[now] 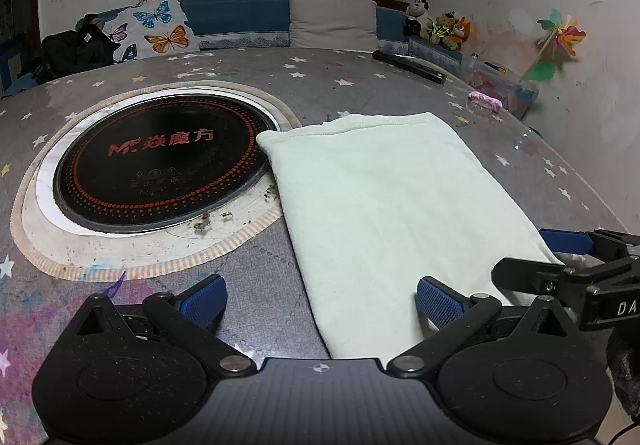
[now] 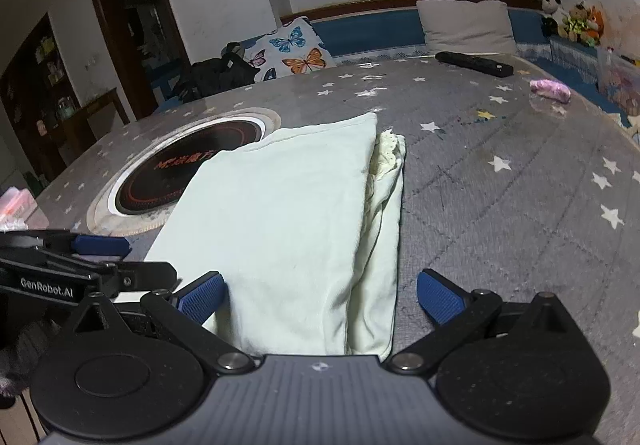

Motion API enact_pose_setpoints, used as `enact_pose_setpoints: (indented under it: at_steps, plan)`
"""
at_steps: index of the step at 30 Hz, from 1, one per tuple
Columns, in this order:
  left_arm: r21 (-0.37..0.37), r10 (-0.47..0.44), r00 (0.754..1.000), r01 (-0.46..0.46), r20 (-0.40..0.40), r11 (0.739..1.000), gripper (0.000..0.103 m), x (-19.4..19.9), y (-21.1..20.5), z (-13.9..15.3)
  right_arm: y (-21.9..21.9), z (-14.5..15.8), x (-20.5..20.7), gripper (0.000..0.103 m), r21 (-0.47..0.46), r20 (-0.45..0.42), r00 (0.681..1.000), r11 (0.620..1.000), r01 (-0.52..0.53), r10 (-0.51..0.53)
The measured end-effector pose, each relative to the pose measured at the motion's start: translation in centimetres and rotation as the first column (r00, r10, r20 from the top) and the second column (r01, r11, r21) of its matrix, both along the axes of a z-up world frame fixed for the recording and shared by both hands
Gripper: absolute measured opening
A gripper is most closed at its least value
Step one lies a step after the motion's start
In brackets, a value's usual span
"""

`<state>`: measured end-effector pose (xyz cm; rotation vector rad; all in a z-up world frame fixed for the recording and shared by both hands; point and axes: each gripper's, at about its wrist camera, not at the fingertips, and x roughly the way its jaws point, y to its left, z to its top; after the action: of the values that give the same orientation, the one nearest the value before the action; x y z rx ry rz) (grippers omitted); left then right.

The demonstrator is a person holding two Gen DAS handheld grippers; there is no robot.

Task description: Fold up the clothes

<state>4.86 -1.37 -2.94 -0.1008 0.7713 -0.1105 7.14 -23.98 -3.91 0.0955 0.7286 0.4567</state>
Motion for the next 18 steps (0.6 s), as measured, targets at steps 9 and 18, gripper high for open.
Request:
enact_pose_setpoints:
  at_steps: [9, 18]
  plan:
    - [0.008, -0.002, 1.000, 0.002, -0.002, 1.000, 0.103, 0.09, -0.07, -0.04, -0.04, 0.07, 0.19, 0.103, 0.003, -0.014, 1.000, 1.000, -0.007, 0.008]
    - [0.003, -0.002, 1.000, 0.002, -0.007, 1.000, 0.103, 0.15, -0.04, 0.07, 0.14, 0.09, 0.04, 0.103, -0.005, -0.004, 1.000, 1.000, -0.002, 0.002]
